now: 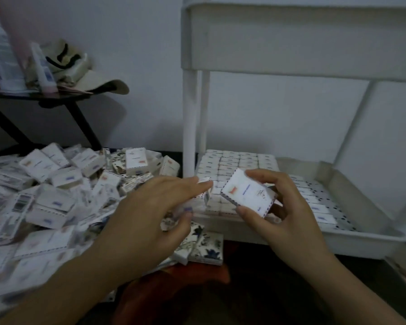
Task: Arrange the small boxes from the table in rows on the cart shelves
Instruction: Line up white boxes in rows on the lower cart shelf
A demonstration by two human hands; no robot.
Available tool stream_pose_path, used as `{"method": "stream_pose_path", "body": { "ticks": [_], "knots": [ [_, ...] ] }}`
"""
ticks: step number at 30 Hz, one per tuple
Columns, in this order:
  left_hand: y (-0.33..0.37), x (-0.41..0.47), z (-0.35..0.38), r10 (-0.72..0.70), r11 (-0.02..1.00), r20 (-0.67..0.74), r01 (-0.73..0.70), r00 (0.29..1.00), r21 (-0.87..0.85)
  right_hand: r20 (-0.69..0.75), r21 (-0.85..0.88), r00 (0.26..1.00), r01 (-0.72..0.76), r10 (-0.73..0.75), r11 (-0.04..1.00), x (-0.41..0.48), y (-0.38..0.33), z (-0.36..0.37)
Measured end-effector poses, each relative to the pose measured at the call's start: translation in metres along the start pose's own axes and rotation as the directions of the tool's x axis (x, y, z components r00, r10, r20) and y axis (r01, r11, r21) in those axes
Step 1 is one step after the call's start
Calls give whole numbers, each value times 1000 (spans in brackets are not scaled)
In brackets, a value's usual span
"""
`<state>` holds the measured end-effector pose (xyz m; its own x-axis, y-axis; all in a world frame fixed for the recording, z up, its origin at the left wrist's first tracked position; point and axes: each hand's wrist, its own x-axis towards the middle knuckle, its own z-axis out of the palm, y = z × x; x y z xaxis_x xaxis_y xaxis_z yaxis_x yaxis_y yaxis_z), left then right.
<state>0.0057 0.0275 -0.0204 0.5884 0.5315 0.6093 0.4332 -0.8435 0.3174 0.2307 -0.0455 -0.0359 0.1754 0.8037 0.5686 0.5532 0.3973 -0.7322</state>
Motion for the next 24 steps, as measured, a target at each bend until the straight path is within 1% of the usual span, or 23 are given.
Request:
{"method": "stream_pose_path", "body": {
  "ticks": [3, 4, 8, 10, 12, 15, 16, 18, 20, 24],
  "knots": [
    [8, 23, 25, 43, 999, 24, -43, 999, -8, -62, -122, 998, -7, 0, 992, -2, 10, -27],
    [11, 31, 34, 57, 998, 32, -57, 998, -15, -78, -167, 997, -33, 20, 985, -1, 13, -35],
    [14, 66, 66, 109, 994, 80, -107, 991, -22, -118, -298, 975, -214, 187, 930, 8, 31, -68],
    [13, 80, 79, 122, 992, 102, -119, 987, -38, -154, -287, 962, -261, 225, 922, 17, 38, -82],
    [13, 89, 91, 121, 992, 118, -116, 986, -50, -192, -225, 943, -312, 272, 923, 30, 45, -94],
    [8, 96, 103, 83, 995, 112, -75, 990, -71, -241, -120, 885, -434, 397, 893, 52, 58, -109],
    [7, 97, 105, 60, 995, 110, -50, 992, -90, -233, -86, 867, -469, 440, 879, 60, 63, -114],
    [3, 97, 105, 21, 991, 128, -4, 992, -136, -169, -118, 866, -491, 470, 863, 75, 72, -119],
    [1, 98, 104, -8, 985, 171, 38, 985, -171, -117, -171, 877, -481, 467, 860, 91, 83, -120],
    [-4, 98, 101, -71, 966, 268, 133, 961, -221, -161, -236, 876, -481, 454, 844, 130, 107, -112]
  ]
}}
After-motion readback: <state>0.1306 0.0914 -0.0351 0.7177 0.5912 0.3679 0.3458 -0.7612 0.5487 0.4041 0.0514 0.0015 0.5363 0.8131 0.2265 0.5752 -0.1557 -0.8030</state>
